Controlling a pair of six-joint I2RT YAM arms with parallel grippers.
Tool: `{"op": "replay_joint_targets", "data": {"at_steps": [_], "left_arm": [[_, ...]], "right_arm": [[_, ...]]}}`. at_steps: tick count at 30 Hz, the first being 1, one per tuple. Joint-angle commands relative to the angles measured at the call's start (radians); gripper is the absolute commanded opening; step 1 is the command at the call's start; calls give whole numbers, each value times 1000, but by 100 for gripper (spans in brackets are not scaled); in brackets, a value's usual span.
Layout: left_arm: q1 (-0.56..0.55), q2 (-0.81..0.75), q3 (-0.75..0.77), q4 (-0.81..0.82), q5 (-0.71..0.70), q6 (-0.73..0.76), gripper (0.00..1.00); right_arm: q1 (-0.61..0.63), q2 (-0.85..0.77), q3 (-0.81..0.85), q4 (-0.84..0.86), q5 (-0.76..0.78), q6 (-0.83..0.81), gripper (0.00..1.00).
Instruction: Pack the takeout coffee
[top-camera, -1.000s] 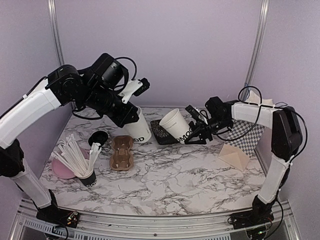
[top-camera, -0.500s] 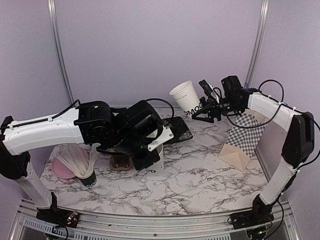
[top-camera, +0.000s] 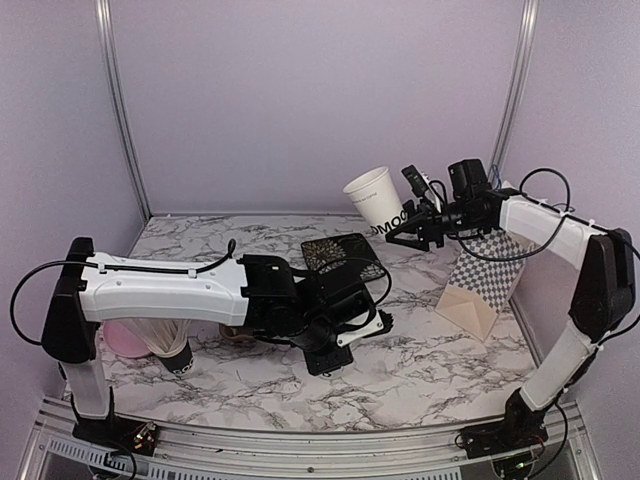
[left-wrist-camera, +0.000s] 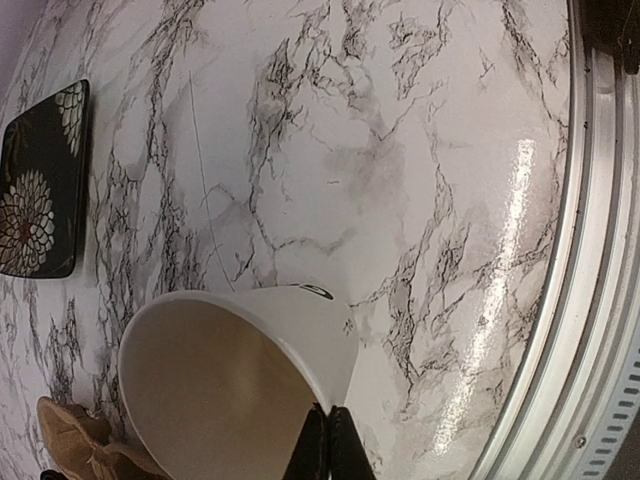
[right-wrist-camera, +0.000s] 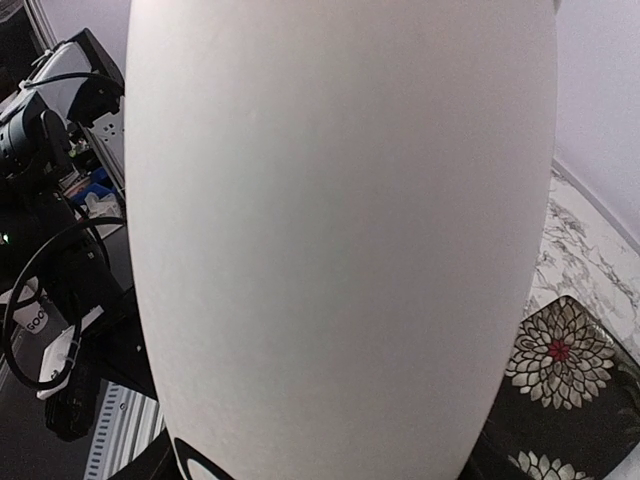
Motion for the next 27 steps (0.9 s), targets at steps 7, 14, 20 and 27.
{"op": "replay_joint_targets", "data": {"at_steps": [7,14,20,27], "left_arm": [[-26,-33,66,16,-53,35,44],[-42,-241,170,38,-121,39,52],[3,-295,226,67,-139,27,70],[127,-250,290,36,13,-79,71]], "right_arm": [[4,-35,-28,48,-1,17,59],[50,-42,-61,-10,80,-84,59],[137,-61,-73,-67,141,-186,60],[190,-85,-59,-122,155,-247,60]]}}
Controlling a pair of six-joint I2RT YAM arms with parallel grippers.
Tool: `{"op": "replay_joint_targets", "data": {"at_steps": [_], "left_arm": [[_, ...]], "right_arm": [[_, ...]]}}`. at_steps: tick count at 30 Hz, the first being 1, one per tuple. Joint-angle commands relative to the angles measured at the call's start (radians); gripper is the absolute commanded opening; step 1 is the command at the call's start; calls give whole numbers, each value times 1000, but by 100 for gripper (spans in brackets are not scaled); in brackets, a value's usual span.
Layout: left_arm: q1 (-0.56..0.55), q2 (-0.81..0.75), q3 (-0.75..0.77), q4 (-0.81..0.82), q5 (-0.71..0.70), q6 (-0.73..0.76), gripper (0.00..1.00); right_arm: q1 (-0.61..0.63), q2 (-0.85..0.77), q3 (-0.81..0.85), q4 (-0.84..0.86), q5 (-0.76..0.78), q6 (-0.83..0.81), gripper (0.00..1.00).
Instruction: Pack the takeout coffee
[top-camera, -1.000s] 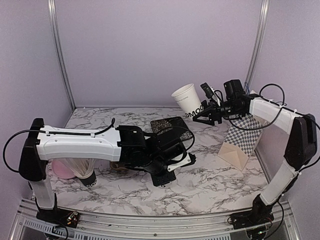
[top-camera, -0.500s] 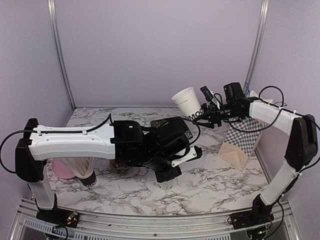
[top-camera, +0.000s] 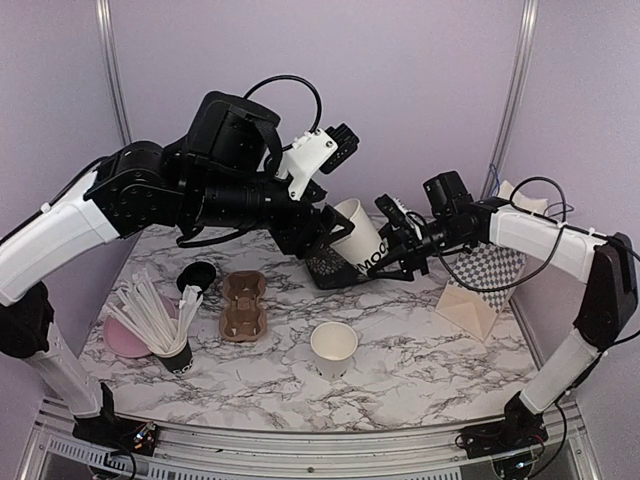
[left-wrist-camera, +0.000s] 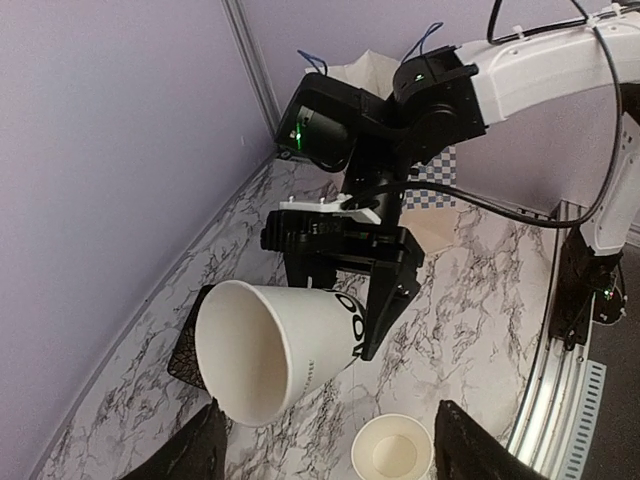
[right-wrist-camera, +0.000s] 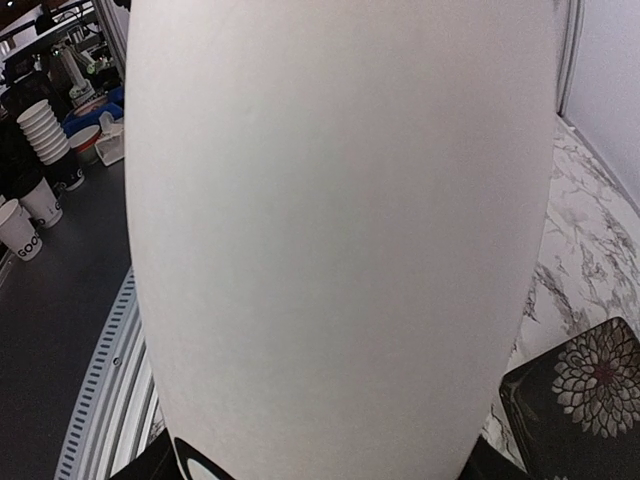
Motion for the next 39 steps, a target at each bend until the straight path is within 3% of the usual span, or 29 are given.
{"op": "replay_joint_targets", "data": {"at_steps": [1,6,15,19,22,24,26,32,35,39], "left_arm": [[71,54,12,-34,133,-75,70],[103,78,20,-39,229,-80,63],[126,130,42,-50,253,-72,38],[134,141,49,-58,280,-67,20],[139,143,48,-59,269,-60,2],[143,145,50,-59,263,-53,0],[152,145,56,-63,221,-35,0],[211,168,120,-138,-8,18,0],[295,206,152,-184,-112,9,0],[433,294,197,-245,-138,-57,0]], "right_arm": [[28,-42,19,-63,38,-78,60],[41,-56,15,-72,33,-86,61],[46,-58,19,-81,38,-93,61],[46,-60,12,-81,41,-96,61],[46,-64,5,-77,43,-98,63],[46,-68,-7,-66,49,-97,74],[43,-79,-41,-26,66,-80,97],[37,-85,-145,49,130,-61,99],[37,-82,-179,72,134,-63,99],[39,-82,-199,75,134,-73,97]]}}
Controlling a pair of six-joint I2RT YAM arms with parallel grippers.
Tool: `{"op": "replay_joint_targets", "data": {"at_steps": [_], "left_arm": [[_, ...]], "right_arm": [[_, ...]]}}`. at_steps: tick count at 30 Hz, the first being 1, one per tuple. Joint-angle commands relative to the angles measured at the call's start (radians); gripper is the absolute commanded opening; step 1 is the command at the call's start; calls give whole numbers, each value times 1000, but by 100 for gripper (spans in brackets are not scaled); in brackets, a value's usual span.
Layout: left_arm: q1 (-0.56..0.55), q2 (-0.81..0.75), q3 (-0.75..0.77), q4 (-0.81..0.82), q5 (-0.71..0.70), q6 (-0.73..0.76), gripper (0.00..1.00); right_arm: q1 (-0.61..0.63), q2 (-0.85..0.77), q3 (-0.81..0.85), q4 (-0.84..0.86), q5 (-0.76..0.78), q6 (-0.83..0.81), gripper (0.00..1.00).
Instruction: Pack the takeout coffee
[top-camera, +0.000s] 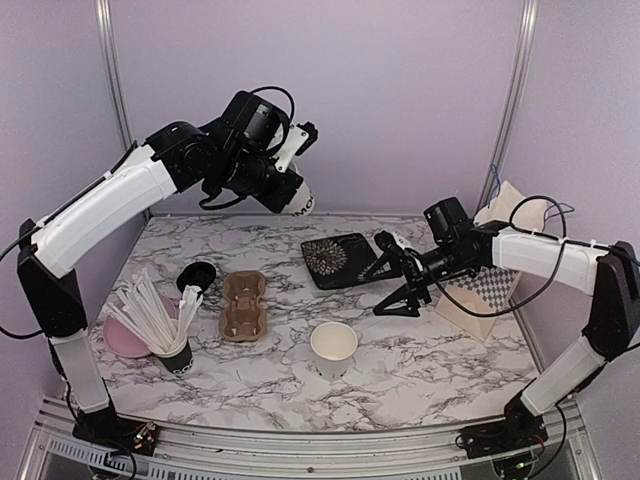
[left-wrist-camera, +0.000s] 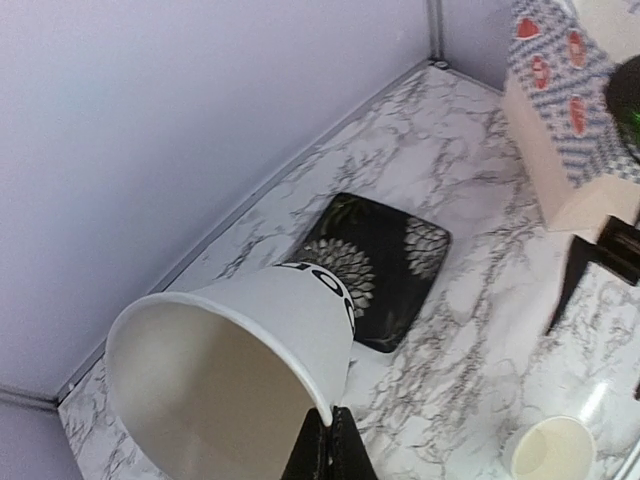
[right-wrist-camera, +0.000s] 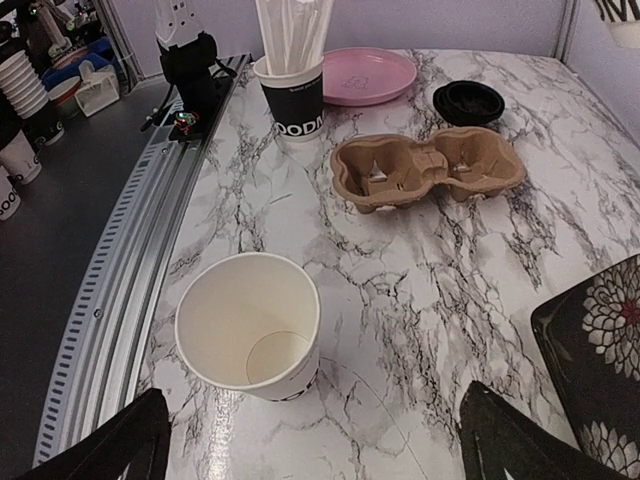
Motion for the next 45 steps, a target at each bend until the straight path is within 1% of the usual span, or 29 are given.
{"op": "replay_joint_targets", "data": {"at_steps": [1,4,8,9,11,19,26,28,33,39,42,45], "left_arm": [[148,110,55,-122,-109,-58,0],[215,185,85,-148,-94,-88,0],[263,304,156,-198,-103,-90,0],[273,336,176,-215,-103,-119,0],[286,382,211,-239,-99,-126,0],[319,484,246,-239,-106,-117,0],[320,531,249,-239,-81,-102,1],[320,536,252,-239,-79,-102,5],[320,529,252,-240,-75,-102,20],[319,502,260,-237,-86,-102,28],[306,452,269,-230,-89,-102,33],[273,361,268,-213,-99,-102,38]], "right_arm": [[4,-8,-8,37,12,-8,97],[4,-13,-22,38,15,-17,95],[4,-17,-34,39,14,-25,95],[4,-17,-35,38,14,-27,94],[4,-19,-37,35,14,-31,94],[4,-16,-47,38,7,-37,94],[5,-2,-38,18,0,-50,93],[5,-1,-36,17,0,-50,93],[5,1,-36,17,-1,-47,93],[8,1,-29,10,-12,-42,93],[8,-4,-24,3,-8,-45,92],[8,-11,-10,-11,6,-51,92]]}}
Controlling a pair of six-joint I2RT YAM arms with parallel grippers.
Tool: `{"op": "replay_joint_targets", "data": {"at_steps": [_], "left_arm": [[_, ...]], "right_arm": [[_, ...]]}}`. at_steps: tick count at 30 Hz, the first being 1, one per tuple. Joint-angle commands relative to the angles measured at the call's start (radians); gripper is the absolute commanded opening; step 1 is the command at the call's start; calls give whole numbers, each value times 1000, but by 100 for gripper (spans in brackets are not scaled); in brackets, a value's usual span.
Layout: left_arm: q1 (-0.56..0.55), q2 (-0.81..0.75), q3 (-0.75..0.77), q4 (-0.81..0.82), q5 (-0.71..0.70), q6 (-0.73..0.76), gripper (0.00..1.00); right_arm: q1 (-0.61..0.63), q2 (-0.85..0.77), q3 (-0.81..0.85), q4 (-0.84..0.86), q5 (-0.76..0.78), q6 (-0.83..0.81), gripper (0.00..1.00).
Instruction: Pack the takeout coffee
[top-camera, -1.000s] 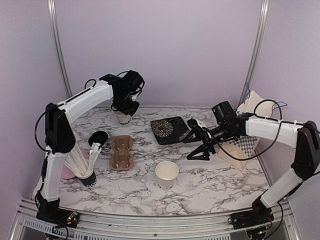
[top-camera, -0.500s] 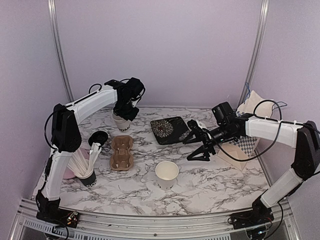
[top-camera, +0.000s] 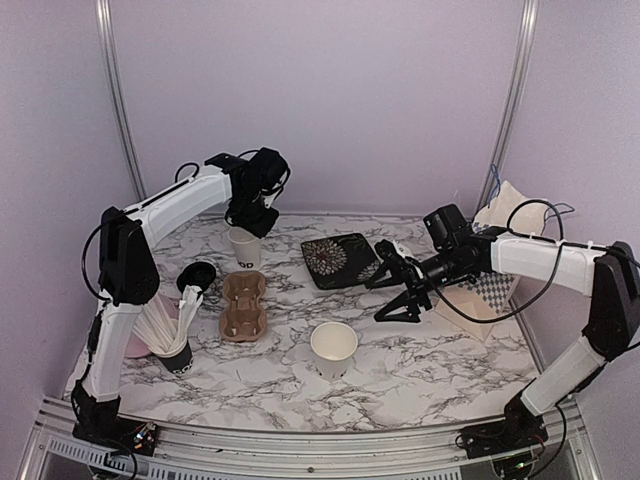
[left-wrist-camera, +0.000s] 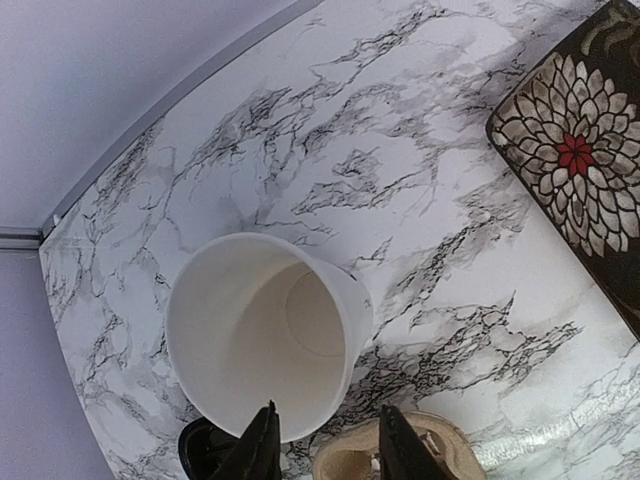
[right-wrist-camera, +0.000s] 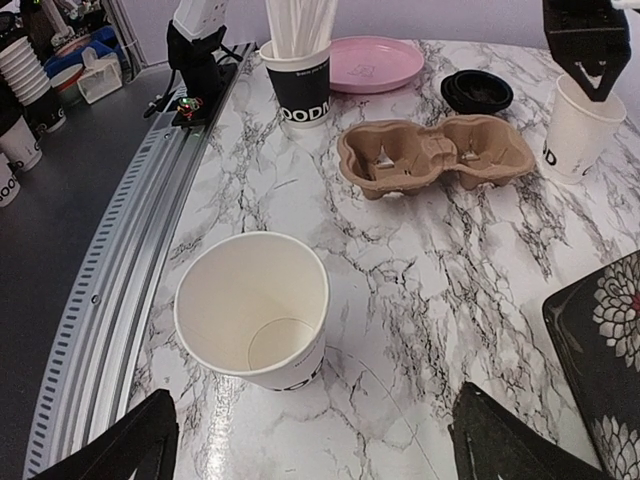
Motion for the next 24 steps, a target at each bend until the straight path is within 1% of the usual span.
{"op": "replay_joint_targets", "data": {"at_steps": [1,3,4,6,8,10,13,17,18,21,23,24], "left_arm": [[-50,-179,32,1,-13,1,39],[-79,-250,-9,9,8,1,43],[-92,-288,-40,13,7,1,46],[-111,-357,-112,12,-39,-1,52],[-108,-407,-179,3,-93,-19,55],[-97,-432,-219,-34,-131,-25,55],[-84,-490,-257,-46,-196,-36,54],[-66,-603,-262,-84,-228,-63,55],[-64,-629,-268,-95,-208,-61,55],[-73,-686,-315,-112,-52,-72,52],[-80,-694,-372,-113,42,-81,44],[-82,-691,-402,-119,65,-88,39]], "right_arm": [[9,-15,47,-36,11,-16,91],[17,-24,73,-69,35,-35,90],[22,-30,87,-88,49,-42,89],[27,-47,103,-107,73,-51,88],[29,-66,102,-106,93,-50,88],[31,-79,89,-89,109,-48,88],[31,-86,71,-73,120,-43,87],[33,-94,51,-64,126,-37,87],[33,-98,44,-57,127,-36,87],[32,-103,24,-28,129,-28,87],[33,-94,21,-20,126,-27,86],[34,-87,21,-19,124,-27,86]]}}
